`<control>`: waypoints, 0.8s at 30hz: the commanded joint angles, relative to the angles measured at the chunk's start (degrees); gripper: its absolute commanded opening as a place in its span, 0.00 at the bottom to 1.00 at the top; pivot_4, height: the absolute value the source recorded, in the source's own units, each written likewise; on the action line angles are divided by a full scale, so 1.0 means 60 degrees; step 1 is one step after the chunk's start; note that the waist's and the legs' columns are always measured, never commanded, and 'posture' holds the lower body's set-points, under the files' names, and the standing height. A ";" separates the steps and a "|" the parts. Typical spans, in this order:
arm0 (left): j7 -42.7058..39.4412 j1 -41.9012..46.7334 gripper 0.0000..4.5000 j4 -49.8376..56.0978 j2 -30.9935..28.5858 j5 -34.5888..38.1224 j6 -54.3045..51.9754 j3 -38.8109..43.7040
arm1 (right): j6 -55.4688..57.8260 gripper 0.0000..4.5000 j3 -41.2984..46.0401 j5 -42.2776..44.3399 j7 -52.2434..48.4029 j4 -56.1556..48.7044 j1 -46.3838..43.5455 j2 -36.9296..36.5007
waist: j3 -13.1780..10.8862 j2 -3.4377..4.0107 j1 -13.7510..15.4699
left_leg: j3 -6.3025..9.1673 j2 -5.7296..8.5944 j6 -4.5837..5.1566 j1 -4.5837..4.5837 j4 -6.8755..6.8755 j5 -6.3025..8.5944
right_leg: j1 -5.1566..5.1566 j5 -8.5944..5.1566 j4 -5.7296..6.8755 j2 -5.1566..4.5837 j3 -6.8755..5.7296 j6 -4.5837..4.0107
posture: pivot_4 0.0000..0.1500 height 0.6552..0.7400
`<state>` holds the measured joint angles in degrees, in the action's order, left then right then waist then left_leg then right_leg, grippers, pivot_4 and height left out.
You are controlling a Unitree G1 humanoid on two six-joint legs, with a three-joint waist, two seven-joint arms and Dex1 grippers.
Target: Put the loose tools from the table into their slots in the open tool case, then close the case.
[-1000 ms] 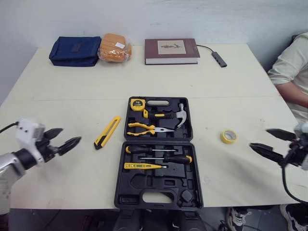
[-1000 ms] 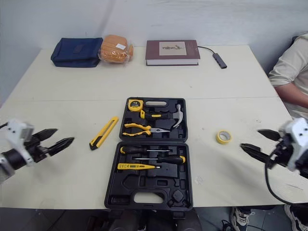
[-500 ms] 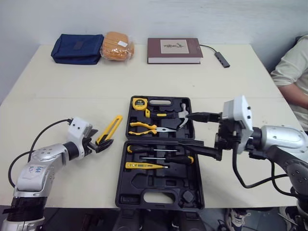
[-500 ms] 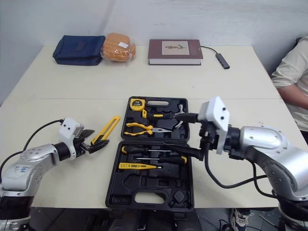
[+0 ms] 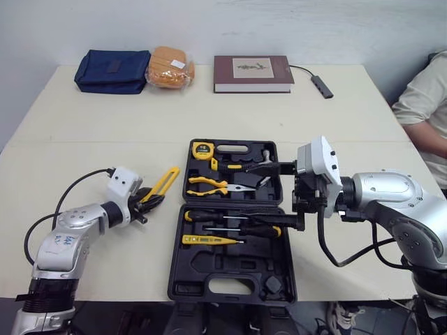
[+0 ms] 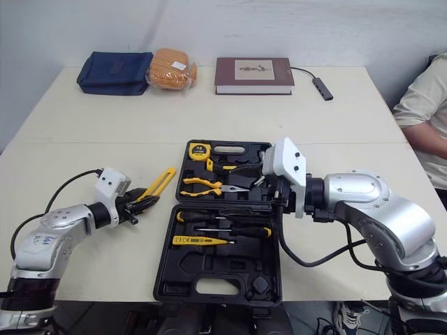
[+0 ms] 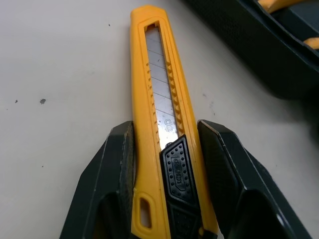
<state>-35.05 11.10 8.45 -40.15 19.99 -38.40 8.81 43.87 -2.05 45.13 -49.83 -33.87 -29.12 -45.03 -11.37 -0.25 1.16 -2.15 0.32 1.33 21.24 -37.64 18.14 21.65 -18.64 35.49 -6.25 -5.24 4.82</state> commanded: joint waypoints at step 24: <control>-0.4789 0.2084 0.28 0.3920 -0.1695 0.1204 -0.0752 -0.4850 | 0.1136 1.00 0.4195 0.1613 -0.0603 -0.2497 0.5866 -0.2621 | -0.0020 -0.0001 0.0053 | 0.0001 -0.0005 0.0017 0.0004 -0.0009 -0.0004 | -0.0026 0.0002 -0.0020 0.0018 0.0008 0.0004 | 1.00 1.00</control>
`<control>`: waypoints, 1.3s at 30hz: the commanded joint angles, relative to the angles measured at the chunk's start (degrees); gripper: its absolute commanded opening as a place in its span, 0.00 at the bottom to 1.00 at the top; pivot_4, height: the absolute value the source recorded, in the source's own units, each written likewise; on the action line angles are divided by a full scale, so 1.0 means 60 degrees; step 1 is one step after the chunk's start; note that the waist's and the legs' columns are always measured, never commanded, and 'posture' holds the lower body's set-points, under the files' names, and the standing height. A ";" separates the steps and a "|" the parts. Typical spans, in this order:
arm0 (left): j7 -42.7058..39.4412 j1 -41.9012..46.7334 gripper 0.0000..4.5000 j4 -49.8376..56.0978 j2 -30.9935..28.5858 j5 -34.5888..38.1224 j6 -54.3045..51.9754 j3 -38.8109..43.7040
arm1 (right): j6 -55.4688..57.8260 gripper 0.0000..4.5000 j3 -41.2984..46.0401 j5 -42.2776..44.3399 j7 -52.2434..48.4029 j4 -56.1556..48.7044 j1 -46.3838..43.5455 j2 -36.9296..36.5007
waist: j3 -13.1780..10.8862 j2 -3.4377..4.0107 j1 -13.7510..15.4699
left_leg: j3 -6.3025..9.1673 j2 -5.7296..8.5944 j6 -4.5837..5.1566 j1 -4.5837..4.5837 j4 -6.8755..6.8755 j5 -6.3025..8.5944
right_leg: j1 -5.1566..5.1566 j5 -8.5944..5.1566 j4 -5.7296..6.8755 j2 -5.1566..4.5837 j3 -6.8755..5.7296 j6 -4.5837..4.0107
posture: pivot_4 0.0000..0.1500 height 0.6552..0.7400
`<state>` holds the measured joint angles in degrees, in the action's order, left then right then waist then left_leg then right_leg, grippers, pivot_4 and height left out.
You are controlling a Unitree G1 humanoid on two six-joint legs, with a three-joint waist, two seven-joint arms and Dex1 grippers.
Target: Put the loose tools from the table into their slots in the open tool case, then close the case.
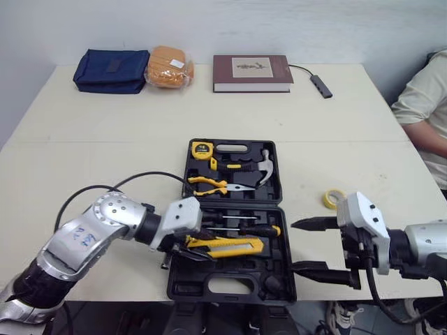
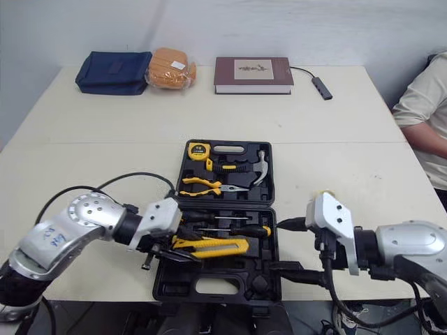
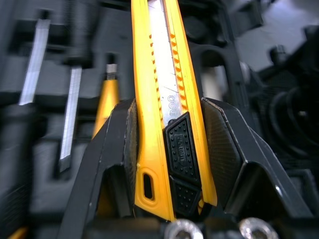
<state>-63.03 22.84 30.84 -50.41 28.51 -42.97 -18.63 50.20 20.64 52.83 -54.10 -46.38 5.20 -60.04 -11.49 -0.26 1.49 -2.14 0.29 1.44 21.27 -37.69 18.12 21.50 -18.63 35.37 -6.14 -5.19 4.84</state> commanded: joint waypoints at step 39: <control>-0.1200 -0.1178 0.01 -0.2303 0.2047 -0.0778 0.3168 0.0203 | -0.0510 1.00 -0.0509 0.0016 0.0629 -0.0271 0.0141 -0.0024 | 0.0000 -0.0001 0.0008 | 0.0005 -0.0001 0.0005 0.0007 -0.0050 0.0001 | -0.0005 0.0003 0.0017 0.0000 -0.0001 0.0006 | 1.00 1.00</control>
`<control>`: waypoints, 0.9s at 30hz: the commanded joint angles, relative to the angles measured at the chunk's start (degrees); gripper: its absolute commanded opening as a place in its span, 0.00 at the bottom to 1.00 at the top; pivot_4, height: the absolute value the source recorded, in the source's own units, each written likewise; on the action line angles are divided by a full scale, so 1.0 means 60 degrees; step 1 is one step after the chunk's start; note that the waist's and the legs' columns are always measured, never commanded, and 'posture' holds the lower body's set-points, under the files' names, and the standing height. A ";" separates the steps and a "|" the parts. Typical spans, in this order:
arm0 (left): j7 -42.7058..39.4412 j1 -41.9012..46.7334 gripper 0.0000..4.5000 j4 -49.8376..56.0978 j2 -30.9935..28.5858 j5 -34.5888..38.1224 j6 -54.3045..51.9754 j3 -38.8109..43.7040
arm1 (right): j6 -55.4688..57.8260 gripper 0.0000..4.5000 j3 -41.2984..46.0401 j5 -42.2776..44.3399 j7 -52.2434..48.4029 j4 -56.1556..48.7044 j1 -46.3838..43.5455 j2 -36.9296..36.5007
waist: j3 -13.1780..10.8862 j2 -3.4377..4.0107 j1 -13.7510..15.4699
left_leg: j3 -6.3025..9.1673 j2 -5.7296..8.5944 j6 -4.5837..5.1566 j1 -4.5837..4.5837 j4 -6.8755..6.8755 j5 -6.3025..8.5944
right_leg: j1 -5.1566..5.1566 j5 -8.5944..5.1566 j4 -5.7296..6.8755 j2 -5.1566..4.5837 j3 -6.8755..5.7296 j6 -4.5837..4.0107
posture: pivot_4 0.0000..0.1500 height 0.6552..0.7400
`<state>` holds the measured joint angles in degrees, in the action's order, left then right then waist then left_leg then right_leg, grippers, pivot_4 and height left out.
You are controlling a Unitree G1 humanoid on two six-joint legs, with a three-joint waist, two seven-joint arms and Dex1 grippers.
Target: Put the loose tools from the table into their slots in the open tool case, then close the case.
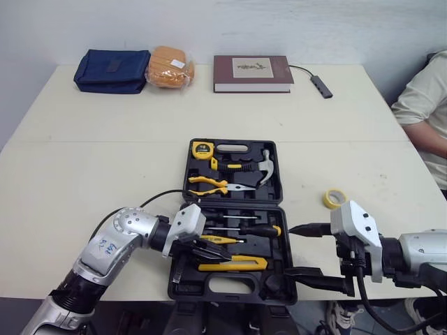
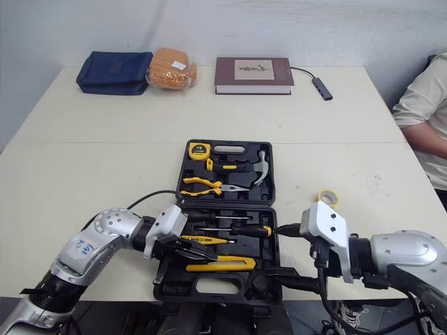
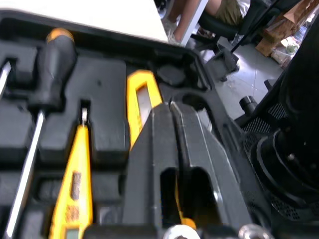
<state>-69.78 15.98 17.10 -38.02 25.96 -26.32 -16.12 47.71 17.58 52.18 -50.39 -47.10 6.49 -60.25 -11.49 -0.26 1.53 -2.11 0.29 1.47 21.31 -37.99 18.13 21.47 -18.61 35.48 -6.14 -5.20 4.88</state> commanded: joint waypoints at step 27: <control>0.0024 -0.0877 0.30 0.0702 -0.1418 0.1468 -0.0826 0.1731 | -0.0205 1.00 0.1370 -0.0178 0.0286 0.0561 0.0758 0.0403 | 0.0100 0.0065 -0.0046 | 0.0009 -0.0008 0.0011 -0.0005 0.0003 0.0010 | 0.0005 -0.0004 0.0007 -0.0013 0.0001 -0.0008 | 1.00 1.00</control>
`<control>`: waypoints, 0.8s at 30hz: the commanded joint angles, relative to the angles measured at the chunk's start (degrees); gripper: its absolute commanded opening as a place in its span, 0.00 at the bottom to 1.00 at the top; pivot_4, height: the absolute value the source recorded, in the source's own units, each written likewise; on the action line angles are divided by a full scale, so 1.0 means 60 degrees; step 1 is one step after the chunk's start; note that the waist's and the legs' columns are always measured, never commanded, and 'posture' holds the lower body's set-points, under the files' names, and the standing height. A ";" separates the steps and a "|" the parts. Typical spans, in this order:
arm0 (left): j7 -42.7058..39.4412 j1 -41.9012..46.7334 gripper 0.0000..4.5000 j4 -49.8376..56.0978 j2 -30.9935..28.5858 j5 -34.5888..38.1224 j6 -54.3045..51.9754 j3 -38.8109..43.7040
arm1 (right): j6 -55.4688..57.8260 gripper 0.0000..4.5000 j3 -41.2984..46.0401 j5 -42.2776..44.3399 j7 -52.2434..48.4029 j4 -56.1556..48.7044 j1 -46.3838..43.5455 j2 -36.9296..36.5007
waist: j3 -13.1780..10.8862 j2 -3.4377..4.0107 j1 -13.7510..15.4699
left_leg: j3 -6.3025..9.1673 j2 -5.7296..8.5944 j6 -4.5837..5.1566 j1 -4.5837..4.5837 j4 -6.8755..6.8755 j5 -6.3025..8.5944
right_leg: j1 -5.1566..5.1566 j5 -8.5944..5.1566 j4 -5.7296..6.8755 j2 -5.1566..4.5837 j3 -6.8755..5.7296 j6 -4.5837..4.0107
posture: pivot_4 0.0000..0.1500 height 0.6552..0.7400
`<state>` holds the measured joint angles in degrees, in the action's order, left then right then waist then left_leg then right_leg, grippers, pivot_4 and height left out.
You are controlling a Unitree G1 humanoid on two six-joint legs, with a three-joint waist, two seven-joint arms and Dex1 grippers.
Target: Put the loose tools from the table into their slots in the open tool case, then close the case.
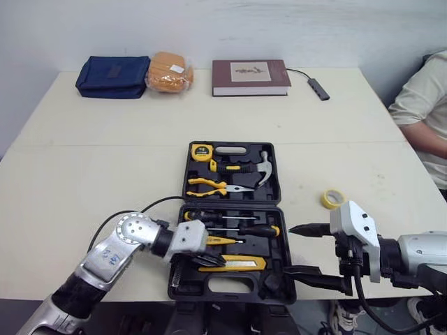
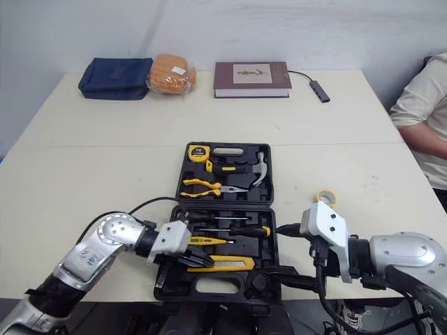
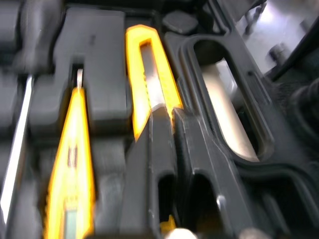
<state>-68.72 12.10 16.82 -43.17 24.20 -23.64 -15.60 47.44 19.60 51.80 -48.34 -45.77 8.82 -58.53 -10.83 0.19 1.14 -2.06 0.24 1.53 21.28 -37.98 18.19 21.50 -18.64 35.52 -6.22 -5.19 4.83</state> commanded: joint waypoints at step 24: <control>0.1834 -0.0740 0.99 -0.4131 -0.1905 0.0429 -0.0017 0.6262 | -0.3437 1.00 0.4177 -0.3743 -0.1620 0.6533 0.2251 0.0582 | -0.0019 -0.0004 0.0040 | -0.0014 0.0012 0.0034 -0.0004 0.0042 0.0041 | 0.0011 0.0002 -0.0028 -0.0020 0.0010 0.0004 | 1.00 1.00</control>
<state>-57.58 6.73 -10.67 -54.25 26.24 -23.74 21.51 28.53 43.25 29.08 -55.87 -7.19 23.47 -53.81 -10.94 0.17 1.38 -2.14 0.31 1.73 21.25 -37.71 18.43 21.57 -18.63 35.35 -6.34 -5.12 4.85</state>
